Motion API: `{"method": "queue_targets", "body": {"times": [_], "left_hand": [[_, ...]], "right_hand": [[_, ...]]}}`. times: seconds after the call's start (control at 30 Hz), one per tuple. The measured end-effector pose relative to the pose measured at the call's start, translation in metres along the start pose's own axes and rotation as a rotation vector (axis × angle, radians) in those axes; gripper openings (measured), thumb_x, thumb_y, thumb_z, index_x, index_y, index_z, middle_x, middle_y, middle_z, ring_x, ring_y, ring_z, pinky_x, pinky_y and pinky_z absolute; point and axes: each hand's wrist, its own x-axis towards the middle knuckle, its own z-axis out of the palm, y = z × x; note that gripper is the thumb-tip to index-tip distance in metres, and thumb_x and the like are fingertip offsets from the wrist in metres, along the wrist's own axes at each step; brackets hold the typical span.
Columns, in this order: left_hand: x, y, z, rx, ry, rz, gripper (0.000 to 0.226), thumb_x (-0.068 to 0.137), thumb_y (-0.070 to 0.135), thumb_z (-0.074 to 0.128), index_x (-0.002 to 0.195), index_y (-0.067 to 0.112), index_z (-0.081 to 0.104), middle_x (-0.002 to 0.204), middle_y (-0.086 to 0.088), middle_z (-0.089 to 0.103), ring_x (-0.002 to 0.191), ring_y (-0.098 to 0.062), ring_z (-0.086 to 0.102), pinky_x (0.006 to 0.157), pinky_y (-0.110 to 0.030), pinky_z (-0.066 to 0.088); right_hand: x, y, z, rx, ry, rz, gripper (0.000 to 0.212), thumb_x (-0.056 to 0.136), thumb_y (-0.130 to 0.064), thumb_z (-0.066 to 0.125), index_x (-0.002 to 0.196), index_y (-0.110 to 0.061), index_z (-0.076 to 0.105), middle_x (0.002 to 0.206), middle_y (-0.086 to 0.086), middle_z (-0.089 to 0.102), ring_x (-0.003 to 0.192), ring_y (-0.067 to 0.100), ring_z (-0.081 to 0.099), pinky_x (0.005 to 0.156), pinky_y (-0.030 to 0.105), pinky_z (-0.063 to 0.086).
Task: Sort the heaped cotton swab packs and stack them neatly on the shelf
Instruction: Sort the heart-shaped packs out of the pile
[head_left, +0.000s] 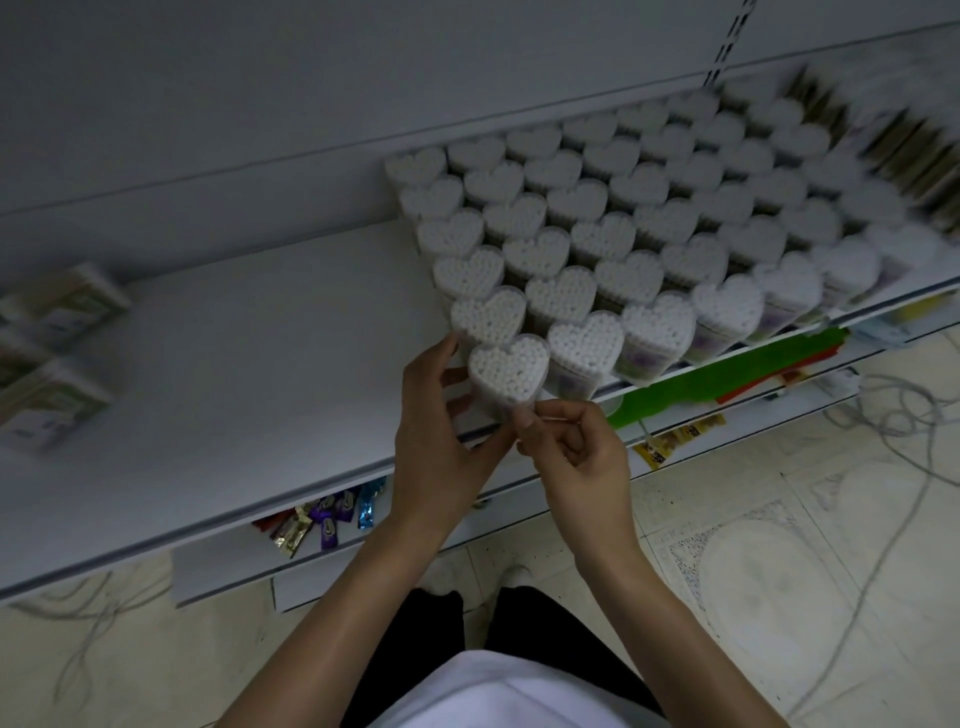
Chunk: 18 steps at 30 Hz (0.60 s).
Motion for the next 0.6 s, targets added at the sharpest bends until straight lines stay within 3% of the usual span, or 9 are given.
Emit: {"method": "queue_targets", "body": {"times": [0.2, 0.33, 0.5, 0.6], "left_hand": [[0.0, -0.003, 0.001, 0.036, 0.006, 0.03, 0.081, 0.067, 0.04, 0.076, 0.132, 0.043, 0.028, 0.131, 0.027, 0.031, 0.111, 0.014, 0.048, 0.086, -0.008, 0.045], [-0.001, -0.003, 0.0, 0.08, 0.017, 0.028, 0.084, 0.065, 0.049, 0.074, 0.134, 0.044, 0.025, 0.132, 0.03, 0.028, 0.114, 0.011, 0.047, 0.091, -0.01, 0.045], [-0.002, -0.009, -0.004, 0.149, 0.034, 0.023, 0.097, 0.065, 0.056, 0.074, 0.142, 0.03, 0.021, 0.137, 0.012, 0.032, 0.126, -0.007, 0.043, 0.104, -0.032, 0.043], [-0.005, -0.008, -0.013, 0.211, 0.07, 0.007, 0.101, 0.067, 0.06, 0.075, 0.146, 0.027, 0.022, 0.143, 0.01, 0.031, 0.134, -0.013, 0.035, 0.11, -0.027, 0.033]], "right_hand": [[-0.006, -0.002, -0.004, -0.046, 0.022, -0.083, 0.026, 0.077, -0.028, 0.073, 0.092, -0.009, 0.063, 0.075, 0.005, 0.068, 0.069, 0.012, 0.064, 0.063, 0.018, 0.048], [-0.015, -0.01, -0.008, -0.108, 0.056, -0.209, 0.021, 0.075, -0.03, 0.074, 0.089, -0.02, 0.062, 0.072, -0.003, 0.063, 0.064, 0.006, 0.057, 0.059, 0.013, 0.044], [-0.018, -0.015, -0.013, -0.394, 0.098, -0.546, 0.024, 0.081, -0.033, 0.074, 0.095, -0.019, 0.061, 0.081, -0.008, 0.057, 0.072, 0.008, 0.055, 0.062, 0.018, 0.043], [-0.017, -0.021, -0.008, -0.543, 0.05, -0.789, 0.029, 0.084, -0.03, 0.07, 0.1, -0.007, 0.063, 0.095, -0.003, 0.057, 0.088, 0.012, 0.053, 0.077, 0.018, 0.04]]}}
